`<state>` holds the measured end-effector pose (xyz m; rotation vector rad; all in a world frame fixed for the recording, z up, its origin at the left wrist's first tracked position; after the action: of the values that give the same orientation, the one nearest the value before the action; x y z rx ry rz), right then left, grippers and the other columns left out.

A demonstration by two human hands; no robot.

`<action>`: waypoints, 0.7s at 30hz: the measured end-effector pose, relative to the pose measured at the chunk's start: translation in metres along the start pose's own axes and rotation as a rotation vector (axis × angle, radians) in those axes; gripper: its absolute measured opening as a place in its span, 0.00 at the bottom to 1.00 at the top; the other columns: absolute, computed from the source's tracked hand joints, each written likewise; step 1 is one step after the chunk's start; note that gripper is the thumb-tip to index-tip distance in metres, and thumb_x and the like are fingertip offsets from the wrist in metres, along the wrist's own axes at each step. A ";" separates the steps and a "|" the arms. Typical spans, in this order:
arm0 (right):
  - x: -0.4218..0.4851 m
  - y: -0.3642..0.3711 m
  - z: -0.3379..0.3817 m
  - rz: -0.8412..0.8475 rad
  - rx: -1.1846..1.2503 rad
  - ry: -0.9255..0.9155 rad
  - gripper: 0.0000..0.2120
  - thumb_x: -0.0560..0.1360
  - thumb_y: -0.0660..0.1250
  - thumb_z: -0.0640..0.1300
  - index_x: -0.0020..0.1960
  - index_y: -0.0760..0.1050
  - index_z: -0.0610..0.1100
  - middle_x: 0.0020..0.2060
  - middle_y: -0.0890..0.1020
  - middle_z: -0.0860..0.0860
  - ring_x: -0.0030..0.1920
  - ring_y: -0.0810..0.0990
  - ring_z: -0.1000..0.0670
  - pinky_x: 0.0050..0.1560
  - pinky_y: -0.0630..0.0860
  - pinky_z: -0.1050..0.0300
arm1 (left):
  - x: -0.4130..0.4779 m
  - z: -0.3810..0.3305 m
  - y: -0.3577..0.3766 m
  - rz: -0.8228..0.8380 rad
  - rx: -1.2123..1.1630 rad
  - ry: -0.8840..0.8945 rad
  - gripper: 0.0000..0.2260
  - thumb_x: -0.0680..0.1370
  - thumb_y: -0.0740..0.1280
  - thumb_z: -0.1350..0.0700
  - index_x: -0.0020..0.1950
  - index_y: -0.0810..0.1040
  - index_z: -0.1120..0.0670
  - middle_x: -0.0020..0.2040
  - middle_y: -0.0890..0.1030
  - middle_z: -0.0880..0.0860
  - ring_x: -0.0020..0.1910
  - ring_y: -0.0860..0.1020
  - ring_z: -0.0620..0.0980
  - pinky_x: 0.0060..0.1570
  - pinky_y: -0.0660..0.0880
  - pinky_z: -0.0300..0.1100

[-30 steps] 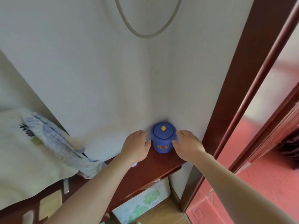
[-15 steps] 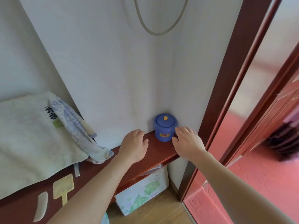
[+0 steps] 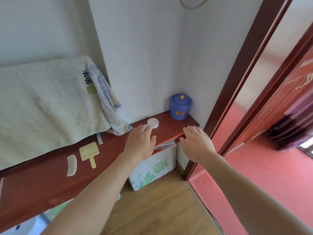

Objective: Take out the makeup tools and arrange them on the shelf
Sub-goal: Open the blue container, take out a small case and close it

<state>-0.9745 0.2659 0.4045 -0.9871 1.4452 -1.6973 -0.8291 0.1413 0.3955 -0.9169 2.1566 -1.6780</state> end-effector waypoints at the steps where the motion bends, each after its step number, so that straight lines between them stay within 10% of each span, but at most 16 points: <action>1: -0.008 -0.002 0.005 -0.015 -0.010 -0.017 0.13 0.78 0.54 0.48 0.55 0.73 0.43 0.51 0.76 0.50 0.56 0.72 0.46 0.61 0.69 0.52 | -0.012 0.003 -0.001 0.007 0.011 -0.018 0.20 0.82 0.59 0.51 0.72 0.71 0.58 0.69 0.74 0.55 0.70 0.69 0.55 0.70 0.64 0.50; 21: -0.140 -0.016 0.130 0.029 0.154 -0.329 0.15 0.79 0.55 0.49 0.59 0.72 0.42 0.57 0.76 0.48 0.60 0.71 0.46 0.62 0.68 0.51 | -0.237 0.027 -0.048 -0.032 0.049 -0.376 0.21 0.84 0.56 0.50 0.75 0.67 0.56 0.74 0.69 0.53 0.73 0.67 0.53 0.72 0.64 0.47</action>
<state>-0.7946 0.3300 0.4168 -1.0947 1.0943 -1.5158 -0.6168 0.2601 0.3914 -1.1517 1.8527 -1.4275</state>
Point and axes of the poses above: each hand's wrist, its own x-axis towards the middle knuckle, its own y-axis out of the palm, z = x × y, the point moved 8 cm from there along x, towards the middle knuckle
